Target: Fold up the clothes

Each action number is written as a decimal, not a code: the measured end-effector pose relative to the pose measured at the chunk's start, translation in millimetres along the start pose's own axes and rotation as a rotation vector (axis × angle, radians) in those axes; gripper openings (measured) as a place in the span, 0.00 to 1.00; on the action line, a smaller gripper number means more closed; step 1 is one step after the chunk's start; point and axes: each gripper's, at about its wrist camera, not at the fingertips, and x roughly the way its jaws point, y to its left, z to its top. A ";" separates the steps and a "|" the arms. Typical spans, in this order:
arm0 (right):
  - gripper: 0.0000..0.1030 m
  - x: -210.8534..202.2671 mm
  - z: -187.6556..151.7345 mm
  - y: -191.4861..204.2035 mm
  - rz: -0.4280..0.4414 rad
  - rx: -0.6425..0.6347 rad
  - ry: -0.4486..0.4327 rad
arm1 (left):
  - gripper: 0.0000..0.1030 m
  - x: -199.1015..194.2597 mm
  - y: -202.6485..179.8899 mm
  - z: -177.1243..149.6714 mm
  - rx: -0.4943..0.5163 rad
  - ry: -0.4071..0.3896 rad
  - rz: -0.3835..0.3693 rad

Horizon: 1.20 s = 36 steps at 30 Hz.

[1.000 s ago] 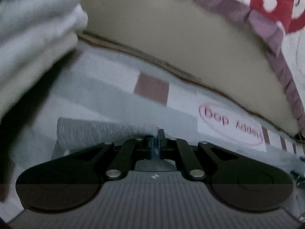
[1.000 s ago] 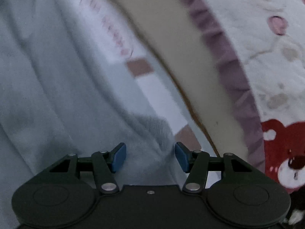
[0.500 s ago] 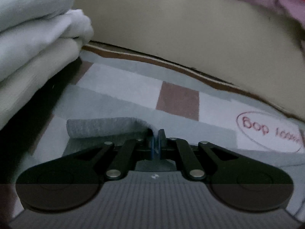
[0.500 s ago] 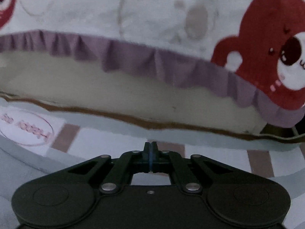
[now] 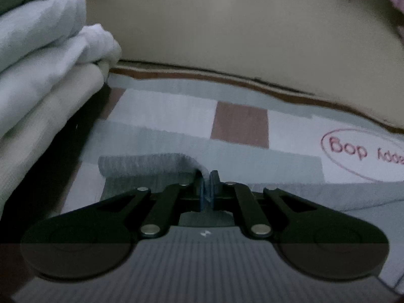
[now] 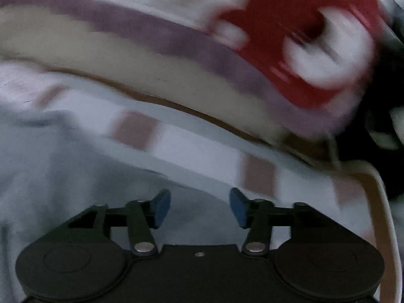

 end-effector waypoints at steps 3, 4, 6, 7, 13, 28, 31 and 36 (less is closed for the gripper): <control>0.61 16.0 0.1 -46.9 0.036 0.286 0.038 | 0.04 6.8 -0.3 2.5 0.018 0.012 0.038; 0.64 23.7 0.0 -58.8 0.052 0.367 0.058 | 0.04 8.5 0.9 4.1 0.006 0.016 0.042; 0.66 37.2 -1.4 -75.6 0.023 0.472 0.091 | 0.04 10.1 4.4 7.0 -0.041 0.025 0.042; 0.66 42.7 -3.6 -82.4 0.018 0.504 0.099 | 0.04 10.6 4.0 7.4 -0.047 0.028 0.046; 0.67 63.6 -32.9 -99.5 0.330 0.683 0.124 | 0.03 8.5 0.0 2.0 0.019 0.029 0.049; 0.77 -20.1 -68.1 -30.2 0.160 0.237 -0.058 | 0.03 11.5 -11.3 2.7 0.053 0.048 0.125; 0.88 -4.5 -47.6 -52.1 -0.154 0.270 -0.095 | 0.03 13.9 -22.1 3.7 0.077 0.064 0.176; 0.84 42.8 -44.3 -91.3 0.161 0.529 0.042 | 0.03 10.9 -16.3 0.7 0.014 0.058 0.164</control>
